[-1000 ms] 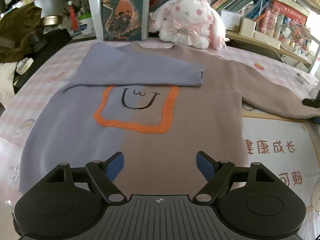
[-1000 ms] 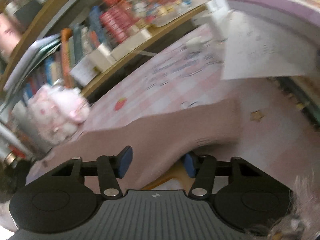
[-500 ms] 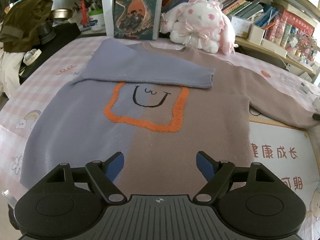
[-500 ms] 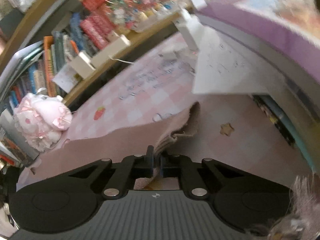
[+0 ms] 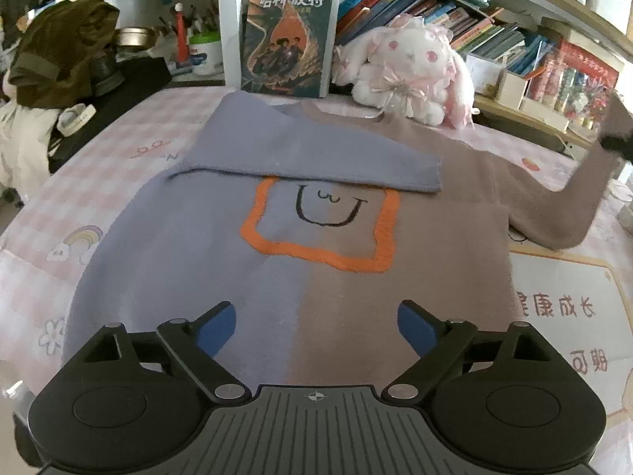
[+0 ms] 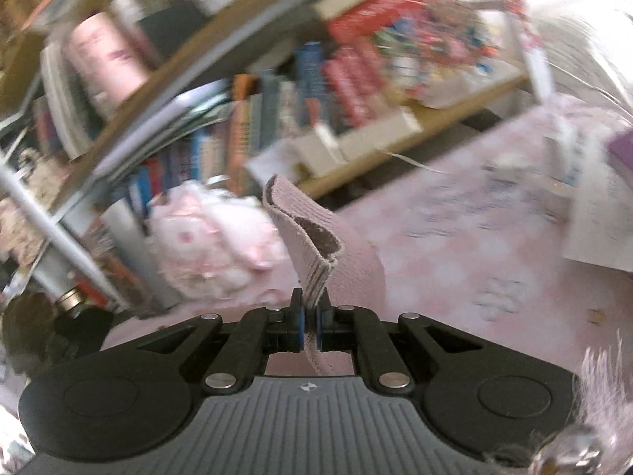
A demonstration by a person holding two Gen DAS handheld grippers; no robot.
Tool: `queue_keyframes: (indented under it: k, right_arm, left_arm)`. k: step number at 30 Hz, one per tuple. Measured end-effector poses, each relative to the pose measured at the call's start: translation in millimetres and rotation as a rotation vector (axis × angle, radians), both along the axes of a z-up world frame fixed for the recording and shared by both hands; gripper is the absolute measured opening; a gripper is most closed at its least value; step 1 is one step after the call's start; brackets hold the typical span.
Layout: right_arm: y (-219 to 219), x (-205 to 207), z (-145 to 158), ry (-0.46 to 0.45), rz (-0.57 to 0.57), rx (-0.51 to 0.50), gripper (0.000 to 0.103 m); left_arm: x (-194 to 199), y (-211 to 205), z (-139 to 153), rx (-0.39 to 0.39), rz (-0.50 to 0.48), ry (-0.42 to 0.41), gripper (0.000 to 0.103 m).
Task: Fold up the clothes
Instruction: 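Lift the taupe sleeve with the right tool, fold it across the body, release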
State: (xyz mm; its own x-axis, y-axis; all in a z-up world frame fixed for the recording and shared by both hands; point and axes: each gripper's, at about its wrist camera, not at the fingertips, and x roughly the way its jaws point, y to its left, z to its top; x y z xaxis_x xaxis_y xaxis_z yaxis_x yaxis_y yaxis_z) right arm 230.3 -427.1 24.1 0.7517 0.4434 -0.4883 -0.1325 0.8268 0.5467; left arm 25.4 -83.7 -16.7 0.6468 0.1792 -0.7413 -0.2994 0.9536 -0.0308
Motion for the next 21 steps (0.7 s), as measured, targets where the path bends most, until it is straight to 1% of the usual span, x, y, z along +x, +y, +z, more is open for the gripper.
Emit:
queue_keyframes:
  k: [4, 9, 12, 18, 21]
  right_arm:
    - [45, -2, 18, -0.037, 0.048, -0.017, 0.005]
    - [104, -3, 40, -0.073, 0.078, -0.049, 0.005]
    - [146, -5, 51, -0.099, 0.103, -0.083, 0.005]
    - [226, -8, 58, -0.129, 0.146, -0.118, 0.005]
    - [264, -8, 53, -0.131, 0.161, -0.144, 0.005]
  left_arm:
    - [-2, 19, 3, 0.014, -0.059, -0.026, 0.092]
    - [-9, 54, 16, 0.017, -0.137, -0.099, 0.092]
    - [-12, 77, 21, 0.006, -0.167, -0.128, 0.093]
    - [-17, 120, 25, 0.011, -0.191, -0.149, 0.093]
    - [-22, 140, 26, 0.016, -0.188, -0.155, 0.093]
